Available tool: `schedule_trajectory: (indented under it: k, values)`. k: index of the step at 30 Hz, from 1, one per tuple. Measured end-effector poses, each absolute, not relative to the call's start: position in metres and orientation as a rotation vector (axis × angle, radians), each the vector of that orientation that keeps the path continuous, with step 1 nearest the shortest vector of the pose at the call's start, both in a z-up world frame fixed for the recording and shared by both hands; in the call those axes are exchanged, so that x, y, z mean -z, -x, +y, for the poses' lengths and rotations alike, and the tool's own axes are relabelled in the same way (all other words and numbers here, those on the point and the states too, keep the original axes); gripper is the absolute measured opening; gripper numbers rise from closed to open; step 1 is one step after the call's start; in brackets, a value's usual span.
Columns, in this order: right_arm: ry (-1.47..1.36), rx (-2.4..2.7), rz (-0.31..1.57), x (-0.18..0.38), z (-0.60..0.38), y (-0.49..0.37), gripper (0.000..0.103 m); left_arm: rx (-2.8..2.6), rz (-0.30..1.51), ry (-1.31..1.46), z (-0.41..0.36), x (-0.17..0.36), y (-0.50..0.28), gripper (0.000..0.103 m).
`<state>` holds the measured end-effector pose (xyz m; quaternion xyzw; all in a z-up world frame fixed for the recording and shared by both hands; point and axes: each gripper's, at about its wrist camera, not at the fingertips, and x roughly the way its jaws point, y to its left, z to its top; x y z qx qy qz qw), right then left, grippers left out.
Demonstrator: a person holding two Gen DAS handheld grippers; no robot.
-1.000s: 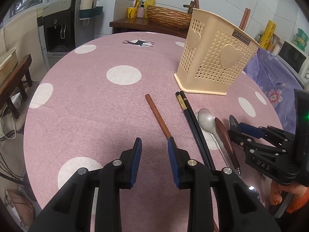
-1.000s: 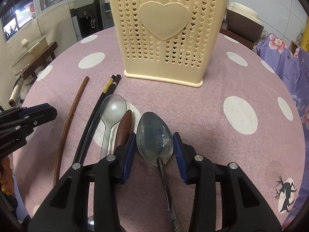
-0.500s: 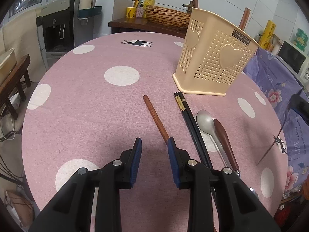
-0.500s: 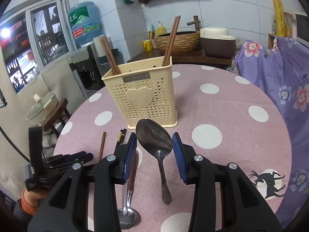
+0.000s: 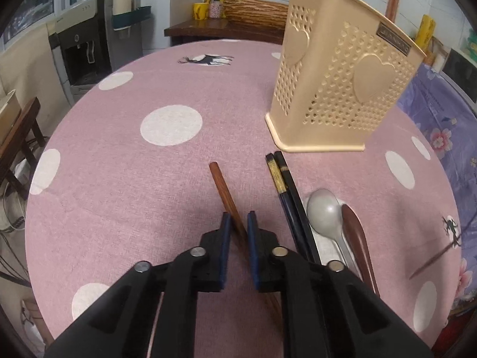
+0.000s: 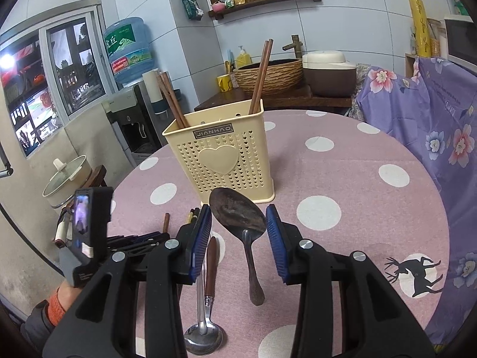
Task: Organize utensils
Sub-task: 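Close the left tool on the last brown chopstick and lift it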
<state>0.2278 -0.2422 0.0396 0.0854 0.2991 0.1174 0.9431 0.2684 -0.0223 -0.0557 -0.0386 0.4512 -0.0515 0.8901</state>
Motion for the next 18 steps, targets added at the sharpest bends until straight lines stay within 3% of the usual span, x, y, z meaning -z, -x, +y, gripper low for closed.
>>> schedule_trajectory:
  k: [18]
  values:
    - [-0.175, -0.200, 0.609, -0.036, -0.238, -0.228, 0.038, 0.068, 0.925, -0.043, -0.044, 0.057, -0.280, 0.011]
